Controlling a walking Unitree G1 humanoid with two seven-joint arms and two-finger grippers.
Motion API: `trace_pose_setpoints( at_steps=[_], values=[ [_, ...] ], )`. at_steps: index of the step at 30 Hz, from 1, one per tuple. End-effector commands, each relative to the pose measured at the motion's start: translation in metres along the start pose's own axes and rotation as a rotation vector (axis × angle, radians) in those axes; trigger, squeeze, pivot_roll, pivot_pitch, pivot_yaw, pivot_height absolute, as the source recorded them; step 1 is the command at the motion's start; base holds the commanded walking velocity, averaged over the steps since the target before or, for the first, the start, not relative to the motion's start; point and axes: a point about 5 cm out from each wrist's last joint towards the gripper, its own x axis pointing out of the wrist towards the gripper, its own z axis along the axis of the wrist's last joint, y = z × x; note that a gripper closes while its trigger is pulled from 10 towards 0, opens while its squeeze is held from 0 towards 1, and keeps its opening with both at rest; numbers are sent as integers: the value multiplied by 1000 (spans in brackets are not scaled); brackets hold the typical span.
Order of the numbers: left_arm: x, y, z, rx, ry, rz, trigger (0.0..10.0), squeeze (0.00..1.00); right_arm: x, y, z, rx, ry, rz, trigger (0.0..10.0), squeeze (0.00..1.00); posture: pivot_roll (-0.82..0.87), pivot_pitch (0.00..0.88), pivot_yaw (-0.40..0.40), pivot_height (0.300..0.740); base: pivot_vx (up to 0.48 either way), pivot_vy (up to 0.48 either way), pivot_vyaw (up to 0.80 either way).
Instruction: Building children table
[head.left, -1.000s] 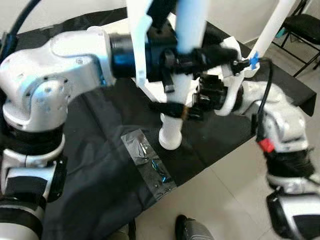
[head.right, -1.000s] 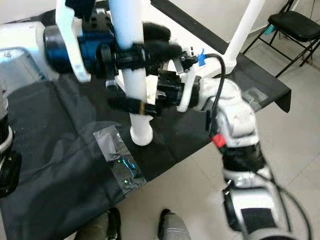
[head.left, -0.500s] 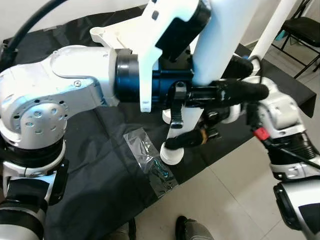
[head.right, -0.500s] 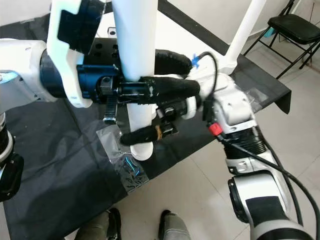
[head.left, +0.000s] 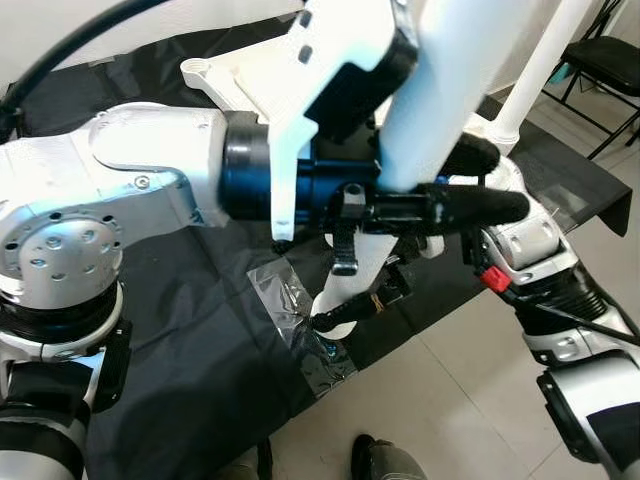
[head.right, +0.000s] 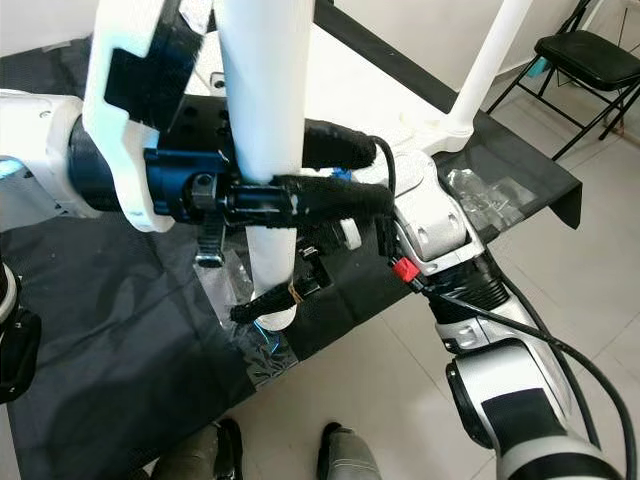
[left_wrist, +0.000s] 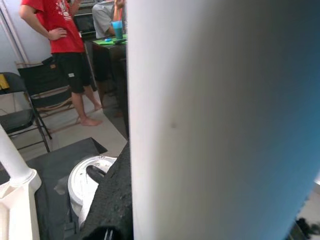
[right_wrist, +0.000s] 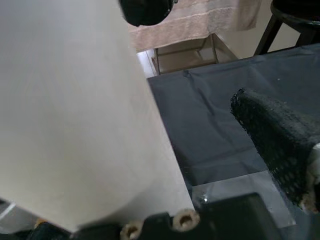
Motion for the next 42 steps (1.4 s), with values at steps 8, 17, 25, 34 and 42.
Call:
trace_pose_setpoints(
  at_steps=[8, 17, 25, 34, 42],
  values=[
    [8, -14, 3, -22, -42, -129, 0, 0, 13, -5, 17, -54, -96, -72, 4745, 0, 4, 159, -17, 740, 0, 0, 0],
    [8, -9, 5, -31, -53, -106, 0, 0, 22, -1, 21, -28, -229, -101, 0, 0, 6, 155, -11, 740, 0, 0, 0],
    [7, -7, 6, -39, -53, -106, 0, 0, 26, 1, 20, -24, -253, -116, 0, 0, 7, 149, -5, 740, 0, 0, 0],
    [6, -3, 6, -45, -61, -72, 4353, 1000, 25, 1, 19, -23, -241, -143, 0, 0, -7, 134, -5, 740, 0, 0, 0],
    [-3, 30, 23, -88, -208, 152, 10000, 1000, 6, -7, 10, 0, -198, -308, 0, 0, -14, 137, -12, 740, 0, 0, 0]
  ],
)
